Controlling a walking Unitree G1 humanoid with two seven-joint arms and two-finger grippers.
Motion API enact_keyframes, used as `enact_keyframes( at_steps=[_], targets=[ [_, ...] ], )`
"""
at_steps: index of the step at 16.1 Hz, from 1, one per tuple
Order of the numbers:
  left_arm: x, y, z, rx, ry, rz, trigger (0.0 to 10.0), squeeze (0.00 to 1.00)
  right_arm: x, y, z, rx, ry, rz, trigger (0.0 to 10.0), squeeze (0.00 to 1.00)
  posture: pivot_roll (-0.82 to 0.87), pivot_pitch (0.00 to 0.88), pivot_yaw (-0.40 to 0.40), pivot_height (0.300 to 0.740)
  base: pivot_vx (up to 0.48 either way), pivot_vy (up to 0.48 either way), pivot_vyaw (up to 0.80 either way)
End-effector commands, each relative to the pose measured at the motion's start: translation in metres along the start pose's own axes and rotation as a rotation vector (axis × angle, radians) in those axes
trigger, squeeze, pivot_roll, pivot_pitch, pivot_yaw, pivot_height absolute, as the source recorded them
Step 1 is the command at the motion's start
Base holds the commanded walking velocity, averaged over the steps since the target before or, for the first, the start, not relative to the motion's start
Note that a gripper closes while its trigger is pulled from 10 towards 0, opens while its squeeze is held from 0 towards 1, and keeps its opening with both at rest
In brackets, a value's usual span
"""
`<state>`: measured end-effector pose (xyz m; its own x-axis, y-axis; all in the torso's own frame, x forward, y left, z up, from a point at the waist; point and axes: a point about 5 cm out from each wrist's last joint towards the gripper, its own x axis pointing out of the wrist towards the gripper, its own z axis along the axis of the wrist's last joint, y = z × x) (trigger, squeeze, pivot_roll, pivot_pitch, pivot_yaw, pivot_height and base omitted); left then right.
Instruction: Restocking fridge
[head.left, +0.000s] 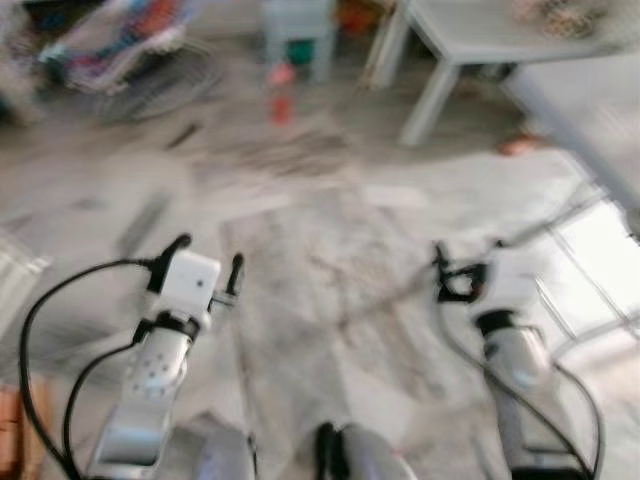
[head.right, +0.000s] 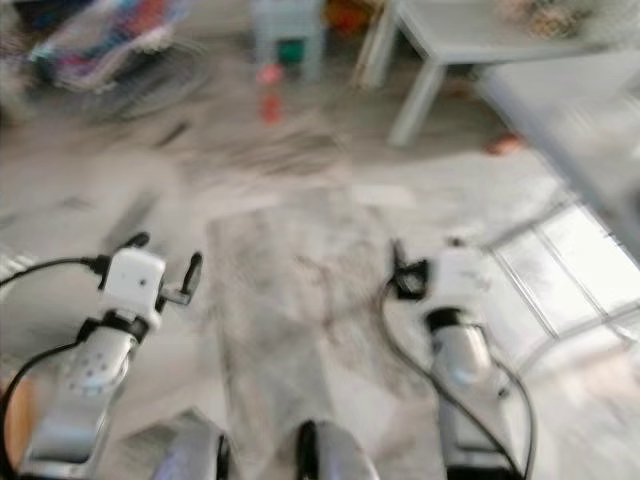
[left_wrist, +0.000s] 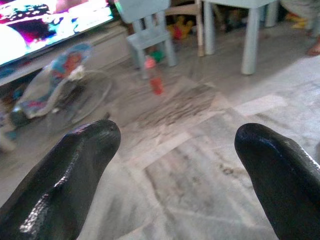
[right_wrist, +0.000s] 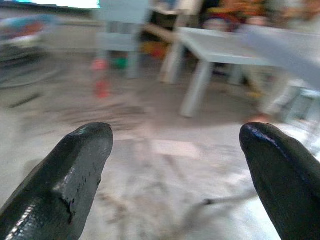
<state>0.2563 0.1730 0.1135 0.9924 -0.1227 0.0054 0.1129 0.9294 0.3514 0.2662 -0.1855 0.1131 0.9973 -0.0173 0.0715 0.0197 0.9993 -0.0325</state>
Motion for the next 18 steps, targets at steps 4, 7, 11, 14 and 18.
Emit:
enact_keyframes(
  at_steps=[4,7,11,14,18],
  targets=[
    [0.007,-0.011,-0.001,-0.012,0.005,0.05,10.0,0.0,-0.005,0.015,-0.004,-0.007,0.013,0.046,10.0,0.0,0.12,0.169,-0.112,0.74,0.0,0.0,-0.56],
    [0.0,-0.014,-0.006,-0.06,0.04,0.128,10.0,0.0,-0.012,0.016,-0.007,-0.052,0.016,0.062,10.0,0.0,0.13,0.171,-0.095,0.74,0.0,0.0,0.0],
    [-0.001,-0.02,-0.014,-0.068,0.071,0.126,10.0,0.0,-0.012,0.005,-0.006,-0.062,0.03,0.024,10.0,0.0,0.1,0.137,-0.091,0.74,0.0,-0.064,0.0],
    [0.006,-0.019,-0.015,-0.052,0.067,0.131,10.0,0.0,-0.015,0.003,-0.007,-0.075,0.035,0.019,10.0,0.0,0.08,0.154,-0.079,0.74,0.0,0.0,0.0],
    [0.006,-0.015,-0.018,-0.067,0.083,0.157,10.0,0.0,-0.016,0.014,-0.008,-0.06,0.037,0.02,10.0,0.0,0.09,0.14,-0.072,0.74,0.0,-0.277,0.0]
  ],
)
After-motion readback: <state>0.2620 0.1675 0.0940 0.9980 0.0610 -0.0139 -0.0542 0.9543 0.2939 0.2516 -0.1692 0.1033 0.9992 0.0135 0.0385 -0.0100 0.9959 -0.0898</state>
